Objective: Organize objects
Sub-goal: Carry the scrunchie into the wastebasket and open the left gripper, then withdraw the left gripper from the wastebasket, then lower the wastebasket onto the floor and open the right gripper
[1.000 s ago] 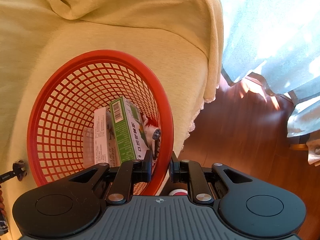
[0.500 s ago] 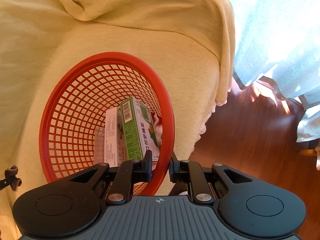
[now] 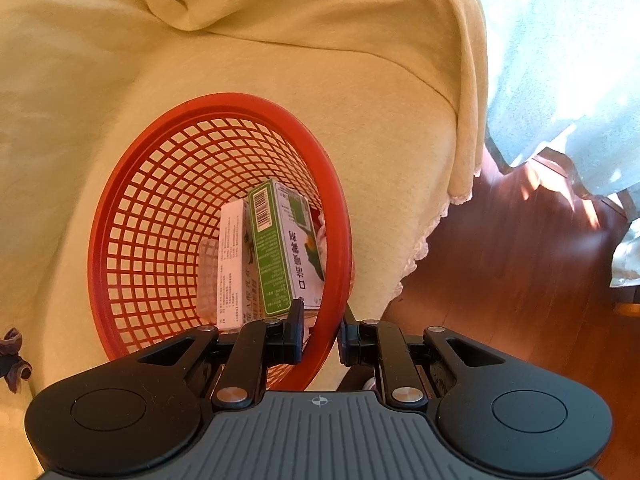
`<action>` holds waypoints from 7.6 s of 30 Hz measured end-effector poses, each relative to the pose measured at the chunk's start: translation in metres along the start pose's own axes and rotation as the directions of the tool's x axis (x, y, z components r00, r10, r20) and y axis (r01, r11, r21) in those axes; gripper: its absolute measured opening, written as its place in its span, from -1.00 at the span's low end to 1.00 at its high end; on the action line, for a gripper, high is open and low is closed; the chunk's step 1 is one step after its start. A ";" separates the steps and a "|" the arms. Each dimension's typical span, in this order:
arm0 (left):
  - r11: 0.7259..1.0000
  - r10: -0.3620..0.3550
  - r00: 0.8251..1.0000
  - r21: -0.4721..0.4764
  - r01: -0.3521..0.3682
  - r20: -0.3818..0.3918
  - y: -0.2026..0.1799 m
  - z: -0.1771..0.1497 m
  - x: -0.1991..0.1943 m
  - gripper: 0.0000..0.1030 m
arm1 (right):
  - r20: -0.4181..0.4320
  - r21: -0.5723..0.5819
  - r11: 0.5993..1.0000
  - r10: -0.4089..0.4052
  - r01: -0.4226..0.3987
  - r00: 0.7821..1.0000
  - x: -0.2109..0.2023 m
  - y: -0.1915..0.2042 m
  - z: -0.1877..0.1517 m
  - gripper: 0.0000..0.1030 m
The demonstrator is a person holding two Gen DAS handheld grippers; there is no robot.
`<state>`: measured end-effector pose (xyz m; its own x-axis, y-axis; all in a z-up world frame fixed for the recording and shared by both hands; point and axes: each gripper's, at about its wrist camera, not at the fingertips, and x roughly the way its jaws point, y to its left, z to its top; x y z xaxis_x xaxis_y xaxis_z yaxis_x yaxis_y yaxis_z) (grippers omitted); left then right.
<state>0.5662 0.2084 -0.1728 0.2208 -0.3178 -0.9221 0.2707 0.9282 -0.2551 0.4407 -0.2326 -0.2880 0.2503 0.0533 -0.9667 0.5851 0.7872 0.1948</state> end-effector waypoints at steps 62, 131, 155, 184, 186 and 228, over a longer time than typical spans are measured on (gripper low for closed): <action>0.979 -0.056 0.994 0.192 0.074 -0.097 -0.168 -0.004 0.023 -0.77 | -0.016 -0.119 0.991 0.054 -0.056 0.998 0.003 -0.005 0.004 -0.75; 0.995 0.082 0.997 -0.060 -0.083 -0.013 -0.102 -0.052 -0.011 -0.36 | -0.056 0.187 0.964 0.202 -0.188 0.978 0.021 -0.069 0.010 -0.83; 1.000 0.012 1.000 0.023 -0.012 -0.004 -0.120 -0.066 0.010 -0.36 | -0.007 0.466 0.869 0.193 -0.167 0.981 -0.026 -0.166 -0.071 -0.85; 0.986 -0.030 0.999 0.163 0.032 -0.013 -0.161 -0.128 0.036 -0.35 | 0.088 0.646 0.735 0.195 -0.205 0.977 -0.064 -0.217 -0.147 -0.85; 0.987 -0.019 1.000 0.160 0.021 -0.011 -0.172 -0.133 0.049 -0.35 | 0.085 0.640 0.739 0.203 -0.209 0.976 -0.056 -0.219 -0.137 -0.85; 0.978 0.127 0.977 0.144 -0.153 0.170 -0.176 -0.136 0.252 -0.31 | 0.077 0.557 0.801 0.213 -0.219 0.974 0.287 -0.377 -0.132 -0.74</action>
<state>0.4468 -0.0087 -0.4003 0.4099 -0.2253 -0.8839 0.3662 0.9282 -0.0668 0.1896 -0.4330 -0.6609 0.4275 0.1725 -0.8874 0.8435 0.2769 0.4602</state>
